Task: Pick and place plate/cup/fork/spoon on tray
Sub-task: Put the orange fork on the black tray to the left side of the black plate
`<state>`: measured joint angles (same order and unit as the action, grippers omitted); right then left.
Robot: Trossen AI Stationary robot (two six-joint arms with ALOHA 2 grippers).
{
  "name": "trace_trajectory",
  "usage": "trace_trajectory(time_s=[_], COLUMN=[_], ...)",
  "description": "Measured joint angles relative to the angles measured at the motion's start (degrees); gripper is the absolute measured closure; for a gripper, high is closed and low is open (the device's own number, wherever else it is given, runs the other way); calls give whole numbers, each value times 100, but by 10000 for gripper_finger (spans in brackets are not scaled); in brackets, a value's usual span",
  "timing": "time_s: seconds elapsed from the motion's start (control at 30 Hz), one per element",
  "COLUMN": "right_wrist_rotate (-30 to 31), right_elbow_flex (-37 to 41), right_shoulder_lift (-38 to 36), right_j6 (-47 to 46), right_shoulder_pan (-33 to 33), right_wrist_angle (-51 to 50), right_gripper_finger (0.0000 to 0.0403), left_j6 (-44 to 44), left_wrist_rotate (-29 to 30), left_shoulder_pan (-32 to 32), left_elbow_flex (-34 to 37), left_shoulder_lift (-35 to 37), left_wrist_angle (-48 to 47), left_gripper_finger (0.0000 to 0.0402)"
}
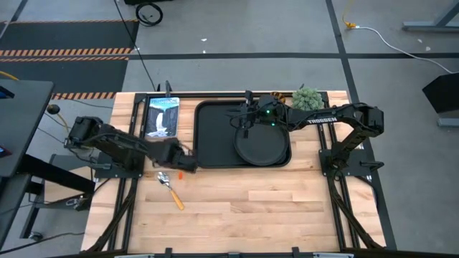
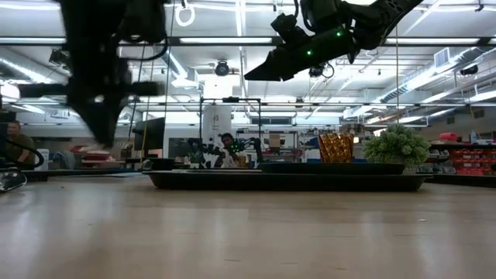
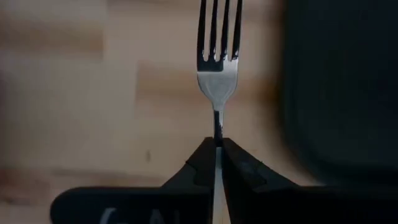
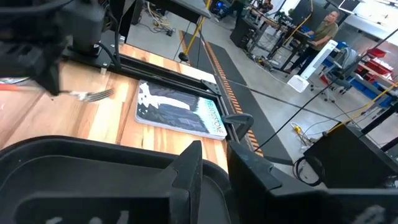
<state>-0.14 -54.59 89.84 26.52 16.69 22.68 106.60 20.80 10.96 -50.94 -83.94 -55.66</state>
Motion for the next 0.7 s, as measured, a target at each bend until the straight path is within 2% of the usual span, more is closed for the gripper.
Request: trace_trajectory(time_s=[0.17, 0.3, 0.47, 0.7], right_wrist_rotate=[0, 0, 29, 449], right_elbow_flex=[0, 0, 0, -2], right_shoulder_lift=[0, 0, 0, 0], right_j6=[-127, -209, -256, -212], right_shoulder_pan=[0, 0, 0, 37], right_wrist_angle=[4, -5, -126, -451], right_gripper_finger=[321, 321, 321, 321], left_j6=[-1075, -2092, -3004, -3517], left_wrist_rotate=[780, 1064, 999, 473], left_shoulder_pan=[-548, -1011, -1452, -1819], left_elbow_flex=[-729, -935, -935, -933], left_shoulder_lift=[-15, -15, -297, -1040], left_wrist_angle=[-129, 552, 1534, 2652], left_gripper_finger=[382, 382, 382, 381])
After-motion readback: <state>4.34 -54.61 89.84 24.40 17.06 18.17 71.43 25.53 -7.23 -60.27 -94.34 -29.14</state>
